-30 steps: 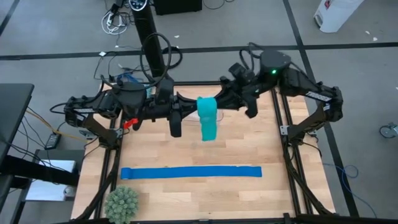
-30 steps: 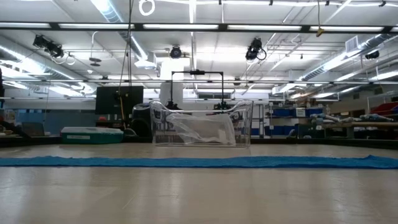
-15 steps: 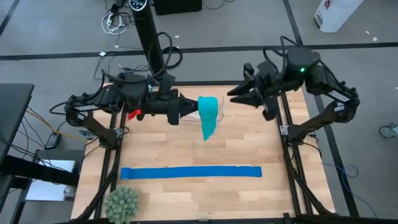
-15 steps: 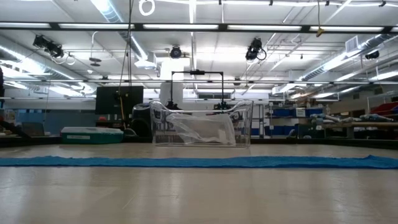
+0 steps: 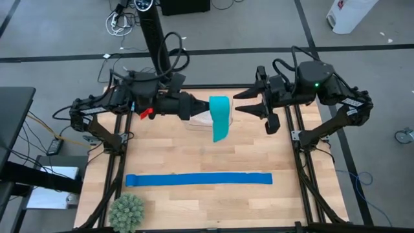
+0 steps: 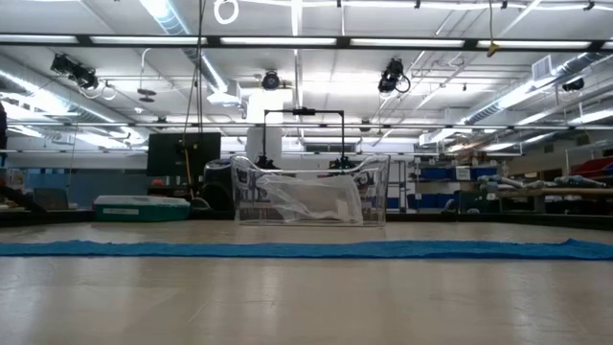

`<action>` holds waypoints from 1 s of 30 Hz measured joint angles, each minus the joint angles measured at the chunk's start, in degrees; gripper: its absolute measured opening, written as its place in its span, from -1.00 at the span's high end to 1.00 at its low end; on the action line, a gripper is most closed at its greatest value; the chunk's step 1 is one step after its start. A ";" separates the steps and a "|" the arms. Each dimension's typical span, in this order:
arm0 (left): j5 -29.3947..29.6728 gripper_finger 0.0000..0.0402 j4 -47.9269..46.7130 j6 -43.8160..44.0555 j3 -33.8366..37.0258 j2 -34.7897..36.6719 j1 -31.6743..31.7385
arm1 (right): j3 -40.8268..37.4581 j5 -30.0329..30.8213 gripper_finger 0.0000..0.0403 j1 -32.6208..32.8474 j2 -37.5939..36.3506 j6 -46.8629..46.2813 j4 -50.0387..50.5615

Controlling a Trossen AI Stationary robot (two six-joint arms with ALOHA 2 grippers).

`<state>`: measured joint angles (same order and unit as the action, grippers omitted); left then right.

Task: Roll bandage
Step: Roll the green bandage

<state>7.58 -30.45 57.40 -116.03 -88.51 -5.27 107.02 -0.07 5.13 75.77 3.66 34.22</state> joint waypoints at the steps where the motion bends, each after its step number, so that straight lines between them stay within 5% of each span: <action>1: -0.32 0.89 0.01 0.07 0.00 0.00 0.18 | 0.00 0.09 0.25 0.02 0.02 0.16 0.00; 15: -0.95 0.89 -1.42 0.05 0.00 -0.04 0.85 | 0.04 2.63 -0.12 -0.39 3.48 4.19 -5.38; 24: -1.04 0.88 -1.17 -0.03 -0.02 0.06 0.83 | 0.02 1.98 -0.06 -0.40 4.76 7.03 -9.96; 30: -0.80 0.88 -1.45 -2.26 -0.02 0.04 0.83 | 0.02 1.20 0.19 -0.42 4.79 7.15 -9.76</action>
<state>6.79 -31.90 55.14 -116.05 -88.46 -4.45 107.04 1.12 4.71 80.55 10.81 24.45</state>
